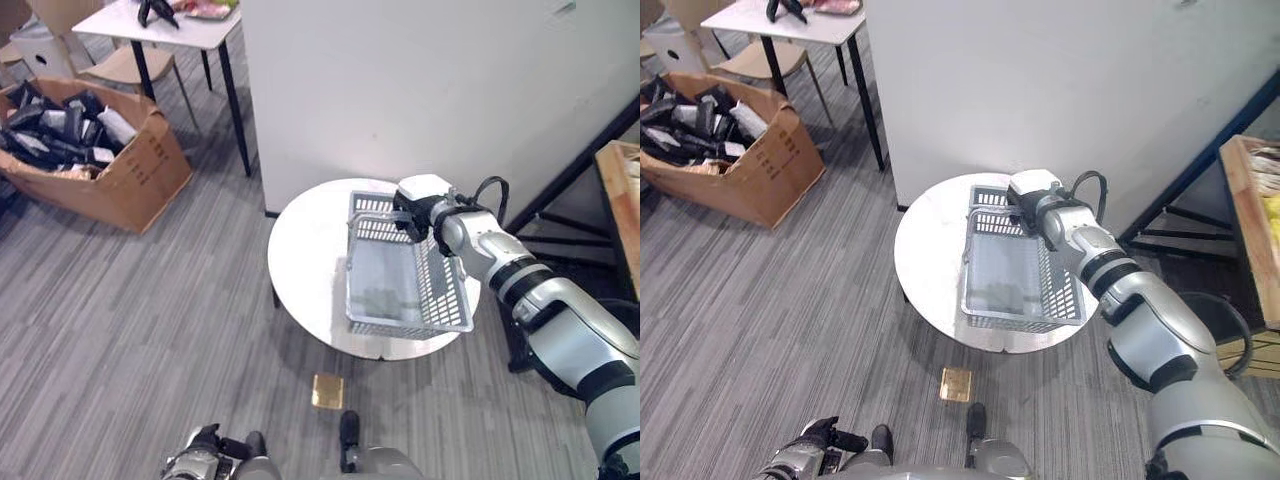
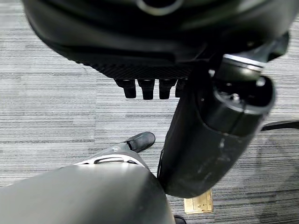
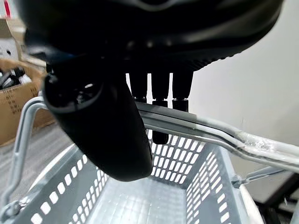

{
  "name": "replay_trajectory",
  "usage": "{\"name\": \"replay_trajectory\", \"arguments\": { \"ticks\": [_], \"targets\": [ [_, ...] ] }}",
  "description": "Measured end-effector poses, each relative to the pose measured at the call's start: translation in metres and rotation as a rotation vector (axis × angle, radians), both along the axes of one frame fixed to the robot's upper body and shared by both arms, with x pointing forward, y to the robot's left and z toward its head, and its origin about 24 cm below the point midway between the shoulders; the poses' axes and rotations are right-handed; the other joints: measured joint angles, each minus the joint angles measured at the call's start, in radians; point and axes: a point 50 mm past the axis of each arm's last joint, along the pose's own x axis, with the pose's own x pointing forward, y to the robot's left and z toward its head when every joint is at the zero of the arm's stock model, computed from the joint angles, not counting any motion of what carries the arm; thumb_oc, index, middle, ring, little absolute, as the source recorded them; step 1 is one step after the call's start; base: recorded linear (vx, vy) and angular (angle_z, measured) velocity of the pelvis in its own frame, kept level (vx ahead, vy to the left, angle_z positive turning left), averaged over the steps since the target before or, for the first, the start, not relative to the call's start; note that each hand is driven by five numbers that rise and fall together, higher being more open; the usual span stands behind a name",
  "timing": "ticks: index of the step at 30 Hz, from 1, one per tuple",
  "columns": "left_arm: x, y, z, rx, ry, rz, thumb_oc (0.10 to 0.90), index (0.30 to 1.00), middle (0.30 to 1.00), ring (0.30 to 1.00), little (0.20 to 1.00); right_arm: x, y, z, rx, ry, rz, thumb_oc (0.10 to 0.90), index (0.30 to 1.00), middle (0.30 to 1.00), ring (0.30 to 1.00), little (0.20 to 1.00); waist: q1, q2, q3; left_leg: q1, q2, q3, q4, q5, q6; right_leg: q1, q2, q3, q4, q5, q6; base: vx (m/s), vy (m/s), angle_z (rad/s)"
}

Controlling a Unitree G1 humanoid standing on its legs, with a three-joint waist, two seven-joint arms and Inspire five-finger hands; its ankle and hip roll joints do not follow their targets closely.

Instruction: Get the vegetables into the basket

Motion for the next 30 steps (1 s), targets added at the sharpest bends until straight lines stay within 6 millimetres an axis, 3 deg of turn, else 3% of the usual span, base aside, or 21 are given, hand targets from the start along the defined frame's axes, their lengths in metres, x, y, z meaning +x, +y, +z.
{"name": "replay_trajectory", "arguments": {
  "ticks": [7, 16, 19, 25, 30],
  "targets": [
    [-0.01, -0.002, -0.003, -0.003, 0.047, -0.036, 0.9, 1.0, 1.0, 1.0, 1.0, -0.02, -0.032, -0.006, -0.062, 0.047, -0.008, 0.4, 0.3, 0.3, 0.3, 0.3, -0.047, 0.01, -0.037, 0.018, -0.006, 0.022, -0.003, -0.007, 0.004, 0.006, -0.006, 0.021, -0.004, -0.005, 0.007, 0.02, 0.027, -0.09],
    [-0.018, -0.01, -0.007, -0.027, 0.074, -0.049, 0.9, 1.0, 1.0, 1.0, 1.0, -0.061, -0.095, -0.022, -0.07, 0.105, -0.14, 0.4, 0.3, 0.3, 0.3, 0.3, -0.097, 0.043, -0.059, 0.026, -0.004, 0.043, -0.003, -0.013, 0.003, 0.004, -0.002, 0.04, -0.005, -0.005, 0.009, 0.01, 0.008, -0.07],
    [-0.021, -0.012, -0.007, -0.031, 0.082, -0.049, 0.9, 1.0, 1.0, 1.0, 1.0, -0.071, -0.112, -0.033, -0.066, 0.141, -0.196, 0.4, 0.3, 0.3, 0.3, 0.3, -0.104, 0.049, -0.063, 0.026, -0.003, 0.046, -0.003, -0.018, -0.005, 0.002, -0.001, 0.041, -0.005, -0.005, 0.009, 0.01, 0.004, -0.03],
    [-0.021, -0.013, -0.008, -0.041, 0.087, -0.055, 0.9, 1.0, 1.0, 1.0, 1.0, -0.103, -0.166, -0.068, -0.098, 0.282, -0.409, 0.4, 0.3, 0.3, 0.3, 0.3, -0.105, 0.053, -0.065, 0.025, -0.003, 0.044, -0.003, -0.018, -0.008, 0.001, -0.001, 0.04, -0.005, -0.005, 0.009, 0.0, 0.0, 0.0],
    [-0.023, -0.017, -0.009, -0.053, 0.099, -0.073, 0.9, 1.0, 1.0, 1.0, 1.0, -0.129, -0.2, -0.085, -0.12, 0.357, -0.565, 0.4, 0.3, 0.3, 0.3, 0.3, -0.115, 0.071, -0.075, 0.02, -0.003, 0.045, -0.003, -0.019, -0.008, -0.003, -0.001, 0.04, -0.005, -0.006, 0.009, 0.0, 0.0, 0.0]
  ]
}}
